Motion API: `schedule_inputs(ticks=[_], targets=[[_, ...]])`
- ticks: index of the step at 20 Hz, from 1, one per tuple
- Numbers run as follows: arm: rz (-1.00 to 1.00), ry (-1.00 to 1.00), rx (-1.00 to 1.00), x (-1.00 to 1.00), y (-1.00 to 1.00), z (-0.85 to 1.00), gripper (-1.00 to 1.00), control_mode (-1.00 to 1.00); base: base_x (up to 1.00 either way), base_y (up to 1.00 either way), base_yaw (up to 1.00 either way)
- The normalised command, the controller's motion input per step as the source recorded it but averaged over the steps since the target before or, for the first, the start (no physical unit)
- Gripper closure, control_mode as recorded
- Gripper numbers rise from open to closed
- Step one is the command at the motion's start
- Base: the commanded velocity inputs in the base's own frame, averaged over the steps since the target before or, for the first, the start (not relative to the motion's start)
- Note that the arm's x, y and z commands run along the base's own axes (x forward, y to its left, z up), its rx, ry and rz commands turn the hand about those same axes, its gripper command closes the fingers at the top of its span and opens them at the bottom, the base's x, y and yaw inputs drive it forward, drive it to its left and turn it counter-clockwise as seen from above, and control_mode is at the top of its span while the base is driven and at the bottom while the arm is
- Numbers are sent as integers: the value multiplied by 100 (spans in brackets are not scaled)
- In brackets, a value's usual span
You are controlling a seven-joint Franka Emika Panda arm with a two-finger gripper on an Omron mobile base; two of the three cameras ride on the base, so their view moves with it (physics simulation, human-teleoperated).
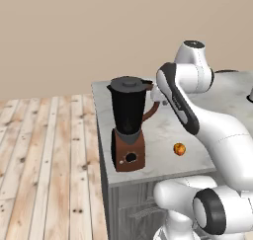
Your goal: Open the blender lid, put the peach in the blender, close the lid, and start the blender.
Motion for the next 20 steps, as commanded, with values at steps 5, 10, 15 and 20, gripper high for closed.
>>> schedule_inputs(ticks=[5, 10, 15, 20], targets=[[-1, -13, 2, -15, -7, 0, -100, -100, 0, 0, 0], [-14, -12, 0, -32, 43, 46, -100, -100, 0, 0, 0], [-10, -9, 0, -13, 92, 67, -100, -100, 0, 0, 0], [0, -1, 0, 0, 69, 38, -100, -100, 0, 0, 0]])
